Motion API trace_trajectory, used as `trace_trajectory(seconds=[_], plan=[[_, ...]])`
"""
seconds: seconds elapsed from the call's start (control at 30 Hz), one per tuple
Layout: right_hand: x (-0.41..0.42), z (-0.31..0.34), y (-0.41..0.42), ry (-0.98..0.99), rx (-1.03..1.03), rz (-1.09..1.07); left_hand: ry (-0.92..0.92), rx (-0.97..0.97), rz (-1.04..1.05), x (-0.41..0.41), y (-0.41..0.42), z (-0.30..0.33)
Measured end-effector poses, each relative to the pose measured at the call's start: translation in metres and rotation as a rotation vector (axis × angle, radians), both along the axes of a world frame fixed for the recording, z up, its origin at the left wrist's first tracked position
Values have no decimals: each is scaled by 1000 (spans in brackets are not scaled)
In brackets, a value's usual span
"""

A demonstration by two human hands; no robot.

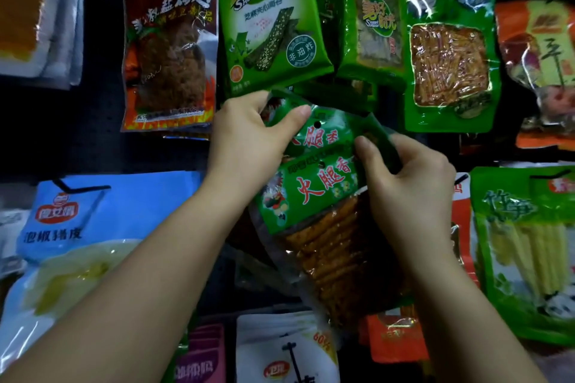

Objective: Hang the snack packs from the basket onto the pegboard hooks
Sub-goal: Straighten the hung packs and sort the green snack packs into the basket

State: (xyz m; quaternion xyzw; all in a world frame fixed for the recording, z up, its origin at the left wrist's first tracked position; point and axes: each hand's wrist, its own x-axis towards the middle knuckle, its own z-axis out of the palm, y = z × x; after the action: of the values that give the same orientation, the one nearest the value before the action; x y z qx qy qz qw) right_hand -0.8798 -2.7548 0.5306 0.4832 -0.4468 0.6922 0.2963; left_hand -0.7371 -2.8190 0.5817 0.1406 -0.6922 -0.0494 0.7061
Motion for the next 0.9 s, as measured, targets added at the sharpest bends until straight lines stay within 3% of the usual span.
trace_trajectory(seconds=[0.23, 0.47, 0.73, 0.9], plan=[[-1, -1, -4, -25, 77, -57, -42, 5, 35, -6, -11, -1], [5, -21, -22, 28, 139, -191, -30, 232, -12, -5, -43, -21], [-3, -46, -63, -169, 257, 79, 22, 523, -214, 0, -88, -53], [-9, -59, -92, -254, 415, 109, 22, 589, -171, -7, -109, -62]])
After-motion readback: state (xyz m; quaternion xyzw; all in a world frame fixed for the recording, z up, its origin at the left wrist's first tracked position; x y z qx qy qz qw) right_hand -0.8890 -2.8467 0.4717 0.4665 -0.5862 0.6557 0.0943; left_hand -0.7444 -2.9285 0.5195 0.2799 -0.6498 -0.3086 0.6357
